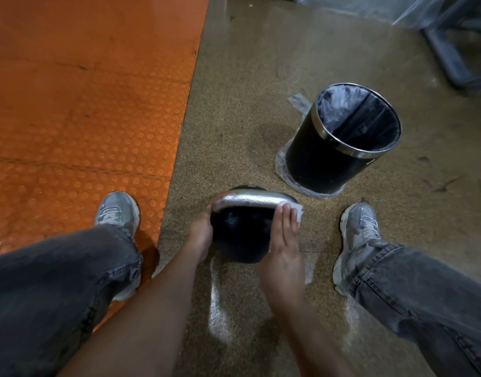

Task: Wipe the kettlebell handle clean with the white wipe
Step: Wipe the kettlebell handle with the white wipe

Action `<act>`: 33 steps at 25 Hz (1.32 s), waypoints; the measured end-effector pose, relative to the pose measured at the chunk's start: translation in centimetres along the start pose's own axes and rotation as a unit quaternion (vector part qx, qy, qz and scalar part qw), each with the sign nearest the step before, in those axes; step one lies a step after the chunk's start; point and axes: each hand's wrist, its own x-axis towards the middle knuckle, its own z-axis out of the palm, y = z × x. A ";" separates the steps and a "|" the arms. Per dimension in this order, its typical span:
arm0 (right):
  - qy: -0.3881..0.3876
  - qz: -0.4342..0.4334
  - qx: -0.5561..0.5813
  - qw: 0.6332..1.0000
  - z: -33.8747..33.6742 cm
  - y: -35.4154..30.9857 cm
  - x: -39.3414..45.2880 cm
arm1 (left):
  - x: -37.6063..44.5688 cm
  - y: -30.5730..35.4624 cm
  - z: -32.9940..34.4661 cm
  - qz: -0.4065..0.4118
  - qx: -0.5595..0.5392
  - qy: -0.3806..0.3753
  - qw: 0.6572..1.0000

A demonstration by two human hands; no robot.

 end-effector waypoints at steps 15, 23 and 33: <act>0.012 -0.005 -0.011 1.000 -0.8 -0.6 0.5 | 1.1 -0.6 -0.2 -0.009 -0.035 -0.009 0.999; 0.037 -0.031 -0.029 0.998 -1.8 -1.0 2.0 | 1.0 -0.5 -0.3 0.005 -0.018 -0.013 1.000; 0.024 0.025 0.043 0.998 -0.4 0.1 0.7 | 0.9 -0.5 -0.4 -0.006 -0.010 -0.021 1.000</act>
